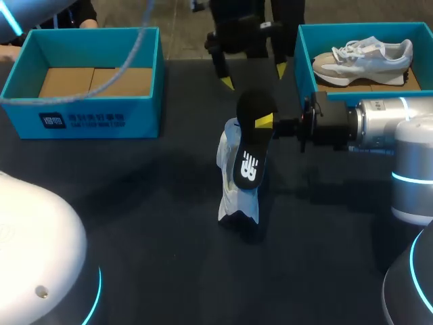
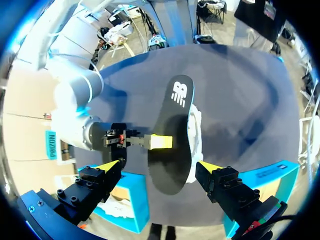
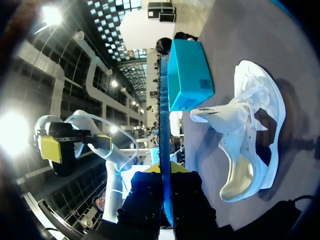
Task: Take the shoe out of the shoebox, open the shoe tongue, remove and reinsert the insole, then place the shoe into the shoebox
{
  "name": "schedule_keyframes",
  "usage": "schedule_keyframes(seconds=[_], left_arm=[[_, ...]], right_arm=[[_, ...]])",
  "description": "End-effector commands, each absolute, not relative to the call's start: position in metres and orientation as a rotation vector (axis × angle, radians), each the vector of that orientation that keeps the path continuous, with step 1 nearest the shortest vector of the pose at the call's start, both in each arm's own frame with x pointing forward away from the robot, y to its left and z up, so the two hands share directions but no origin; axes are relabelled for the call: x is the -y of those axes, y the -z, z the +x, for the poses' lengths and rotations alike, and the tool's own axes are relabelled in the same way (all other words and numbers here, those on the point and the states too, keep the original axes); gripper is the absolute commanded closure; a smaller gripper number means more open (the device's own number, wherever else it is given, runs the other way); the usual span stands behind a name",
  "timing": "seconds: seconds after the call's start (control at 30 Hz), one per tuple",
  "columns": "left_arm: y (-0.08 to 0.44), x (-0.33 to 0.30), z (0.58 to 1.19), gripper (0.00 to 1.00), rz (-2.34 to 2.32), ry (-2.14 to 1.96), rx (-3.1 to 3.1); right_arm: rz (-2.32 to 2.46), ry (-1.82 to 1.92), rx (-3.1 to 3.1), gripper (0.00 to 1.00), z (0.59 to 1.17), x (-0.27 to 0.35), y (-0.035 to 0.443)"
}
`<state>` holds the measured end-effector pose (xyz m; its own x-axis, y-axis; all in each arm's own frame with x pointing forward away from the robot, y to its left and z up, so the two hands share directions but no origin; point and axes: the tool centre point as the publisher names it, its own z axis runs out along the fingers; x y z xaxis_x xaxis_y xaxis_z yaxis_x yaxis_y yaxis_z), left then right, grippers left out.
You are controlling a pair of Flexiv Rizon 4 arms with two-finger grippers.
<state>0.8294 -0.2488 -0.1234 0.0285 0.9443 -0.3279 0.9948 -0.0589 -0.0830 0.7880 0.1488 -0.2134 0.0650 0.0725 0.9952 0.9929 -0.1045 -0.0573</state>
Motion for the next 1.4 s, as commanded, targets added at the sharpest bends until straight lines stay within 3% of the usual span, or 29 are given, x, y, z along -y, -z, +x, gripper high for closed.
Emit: schedule_keyframes(seconds=[0.03, 0.87, 1.4], left_arm=[[0.133, 0.225, 0.818, 0.00, 1.953, 0.625, -1.847], [0.171, 0.198, 0.813, 0.00, 1.766, 0.796, -1.597], [0.169, 0.196, 0.812, 0.00, 1.533, 0.921, -1.331]], right_arm=[[-1.373, 1.207, 1.164, 1.00, 0.785, -0.150, 0.214], [-1.376, 1.237, 1.164, 1.00, 0.782, -0.150, 0.207], [-1.351, 1.221, 1.185, 1.00, 0.778, -0.148, 0.200]])
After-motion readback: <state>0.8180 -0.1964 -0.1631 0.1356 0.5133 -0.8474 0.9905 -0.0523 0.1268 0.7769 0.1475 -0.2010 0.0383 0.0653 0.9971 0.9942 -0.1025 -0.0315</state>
